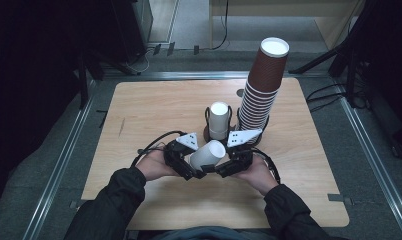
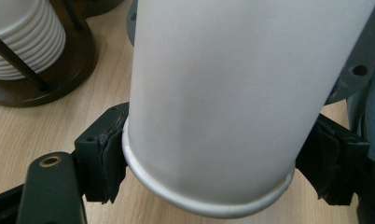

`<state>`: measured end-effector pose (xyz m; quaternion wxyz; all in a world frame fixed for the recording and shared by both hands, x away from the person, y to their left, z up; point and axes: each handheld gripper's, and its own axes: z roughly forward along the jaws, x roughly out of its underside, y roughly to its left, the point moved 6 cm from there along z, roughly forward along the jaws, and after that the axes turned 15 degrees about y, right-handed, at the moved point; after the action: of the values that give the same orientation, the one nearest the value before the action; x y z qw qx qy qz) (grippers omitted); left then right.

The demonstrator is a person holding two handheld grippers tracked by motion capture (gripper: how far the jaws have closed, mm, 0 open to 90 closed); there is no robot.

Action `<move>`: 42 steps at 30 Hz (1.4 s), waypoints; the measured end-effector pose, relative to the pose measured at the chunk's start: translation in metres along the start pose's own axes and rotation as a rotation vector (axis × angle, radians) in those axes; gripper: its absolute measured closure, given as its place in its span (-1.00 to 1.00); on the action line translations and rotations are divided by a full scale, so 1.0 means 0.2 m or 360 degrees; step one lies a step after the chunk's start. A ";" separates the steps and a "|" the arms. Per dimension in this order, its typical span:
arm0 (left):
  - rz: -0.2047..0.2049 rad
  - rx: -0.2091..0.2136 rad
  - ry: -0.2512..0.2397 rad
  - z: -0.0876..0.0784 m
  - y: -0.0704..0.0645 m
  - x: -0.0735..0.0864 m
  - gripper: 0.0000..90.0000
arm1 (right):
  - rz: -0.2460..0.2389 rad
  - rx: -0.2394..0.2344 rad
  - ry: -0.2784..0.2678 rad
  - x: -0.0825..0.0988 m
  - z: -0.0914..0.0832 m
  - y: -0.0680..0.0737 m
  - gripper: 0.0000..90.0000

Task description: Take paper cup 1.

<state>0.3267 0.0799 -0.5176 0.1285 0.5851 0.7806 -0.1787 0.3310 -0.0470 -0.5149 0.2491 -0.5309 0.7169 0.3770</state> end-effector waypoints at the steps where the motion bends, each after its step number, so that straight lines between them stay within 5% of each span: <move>1: 0.0001 0.0011 0.0005 0.00 0.00 0.00 -0.53 | -0.0003 0.0004 0.0007 0.00 0.00 0.00 -0.34; 14: -0.0016 0.0030 -0.0012 -0.01 0.01 0.00 -0.44 | 0.0003 0.0024 -0.0007 0.00 0.00 0.00 -0.36; 21: -0.0038 0.0017 -0.0017 -0.02 0.02 0.01 -0.44 | 0.0071 -0.0002 -0.0030 -0.01 -0.02 -0.01 -0.40; 29: -0.0066 0.0005 -0.0029 -0.04 0.05 0.03 -0.43 | 0.0046 0.0034 -0.0039 -0.02 -0.04 -0.01 -0.42; 42: -0.0112 -0.0037 -0.0046 -0.14 0.10 0.09 -0.42 | 0.0050 0.0113 0.0081 0.02 -0.09 -0.03 -0.44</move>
<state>0.3415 0.1121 -0.5030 0.1402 0.5529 0.8009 -0.1823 0.3357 -0.0643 -0.5088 0.2435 -0.5197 0.7442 0.3416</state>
